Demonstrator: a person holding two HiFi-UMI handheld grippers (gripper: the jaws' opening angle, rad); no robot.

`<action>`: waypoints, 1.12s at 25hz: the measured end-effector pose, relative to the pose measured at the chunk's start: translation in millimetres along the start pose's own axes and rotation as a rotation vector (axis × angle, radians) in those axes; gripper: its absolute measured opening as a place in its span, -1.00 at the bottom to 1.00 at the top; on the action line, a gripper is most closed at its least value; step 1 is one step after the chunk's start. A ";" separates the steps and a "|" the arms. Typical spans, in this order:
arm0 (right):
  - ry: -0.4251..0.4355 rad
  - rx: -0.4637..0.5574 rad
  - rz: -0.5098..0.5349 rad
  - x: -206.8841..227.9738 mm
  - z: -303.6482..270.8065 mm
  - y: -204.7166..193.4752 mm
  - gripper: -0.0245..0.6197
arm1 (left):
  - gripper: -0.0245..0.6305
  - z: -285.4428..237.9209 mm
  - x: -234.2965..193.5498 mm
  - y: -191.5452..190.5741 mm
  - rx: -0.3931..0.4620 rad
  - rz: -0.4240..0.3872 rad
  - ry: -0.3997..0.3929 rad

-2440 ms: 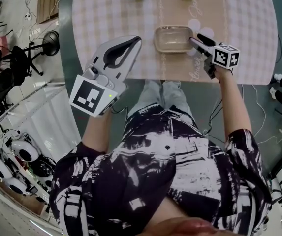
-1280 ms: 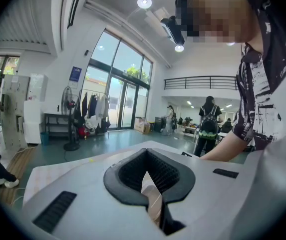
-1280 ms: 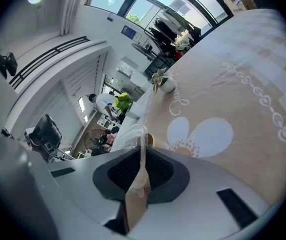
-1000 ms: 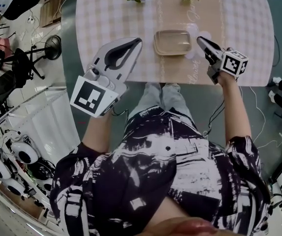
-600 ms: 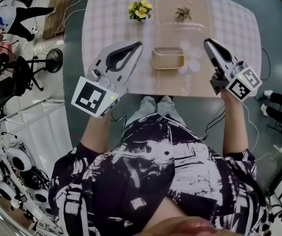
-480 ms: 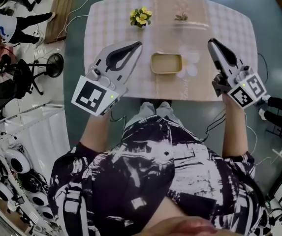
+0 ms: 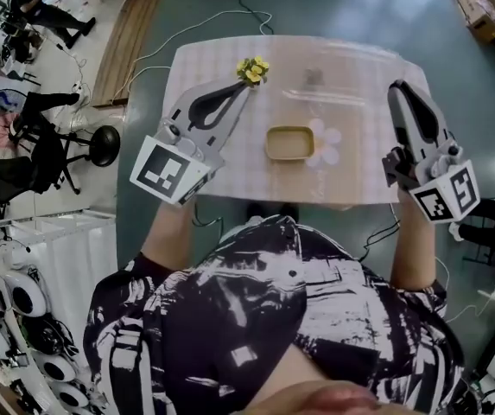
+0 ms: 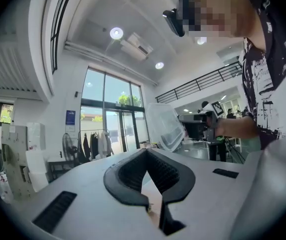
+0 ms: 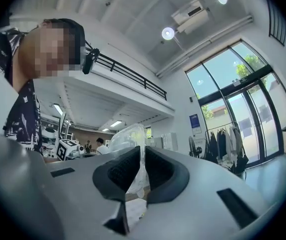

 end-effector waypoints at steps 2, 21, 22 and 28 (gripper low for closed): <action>0.002 0.013 0.010 -0.6 -0.4 2.7 -0.87 | -0.93 -0.3 -1.3 0.9 0.009 -0.009 0.000; -0.014 0.024 0.036 2.6 4.0 1.8 -0.87 | -0.93 -15.6 0.1 3.8 0.029 -0.024 -0.027; -0.015 0.023 0.037 3.4 4.2 0.8 -0.86 | -0.93 -16.4 0.5 3.1 0.028 -0.023 -0.027; -0.014 0.017 0.037 0.2 3.7 -1.1 -0.87 | -0.93 -11.5 1.1 2.6 0.024 -0.021 -0.021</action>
Point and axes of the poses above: the fingertips, and each gripper's own axes: z backward along the fingers, x to its right, y out of its top, the point moved 9 cm from there along z, backward along the fingers, and after that the axes turned 14 degrees about -y, right-handed, at the moved point
